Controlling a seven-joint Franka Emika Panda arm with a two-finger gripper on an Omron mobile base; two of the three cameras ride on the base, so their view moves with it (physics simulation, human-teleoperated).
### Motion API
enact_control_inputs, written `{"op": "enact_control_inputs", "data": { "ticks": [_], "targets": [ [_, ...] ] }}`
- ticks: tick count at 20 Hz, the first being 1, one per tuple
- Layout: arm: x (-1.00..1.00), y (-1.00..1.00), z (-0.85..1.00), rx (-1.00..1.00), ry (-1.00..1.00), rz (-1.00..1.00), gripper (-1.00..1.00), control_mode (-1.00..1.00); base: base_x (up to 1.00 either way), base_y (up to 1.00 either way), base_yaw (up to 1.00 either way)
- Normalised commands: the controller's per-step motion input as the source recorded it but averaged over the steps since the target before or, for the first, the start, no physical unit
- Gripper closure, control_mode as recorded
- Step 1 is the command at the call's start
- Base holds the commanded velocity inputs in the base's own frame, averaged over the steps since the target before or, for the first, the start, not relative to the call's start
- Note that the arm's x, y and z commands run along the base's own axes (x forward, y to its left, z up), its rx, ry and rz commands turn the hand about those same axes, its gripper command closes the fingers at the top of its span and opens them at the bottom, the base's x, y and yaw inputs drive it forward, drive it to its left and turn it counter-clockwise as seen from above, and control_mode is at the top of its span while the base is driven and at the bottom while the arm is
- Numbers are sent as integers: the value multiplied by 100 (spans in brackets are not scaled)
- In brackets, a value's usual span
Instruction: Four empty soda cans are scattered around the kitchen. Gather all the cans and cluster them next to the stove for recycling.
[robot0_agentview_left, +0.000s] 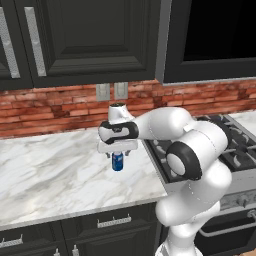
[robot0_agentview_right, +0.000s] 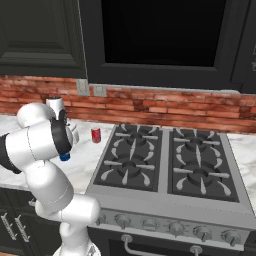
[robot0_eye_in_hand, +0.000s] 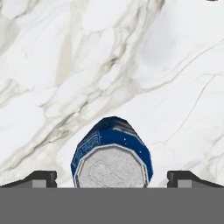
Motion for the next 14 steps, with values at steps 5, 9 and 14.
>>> {"op": "enact_control_inputs", "data": {
  "ticks": [5,9,14],
  "targets": [
    [0,0,-10,0,0,0,-100,-100,0,0,0],
    [0,0,-17,0,0,0,-100,-100,0,0,0],
    [0,0,-12,0,0,0,100,-100,0,0,0]
  ]
}}
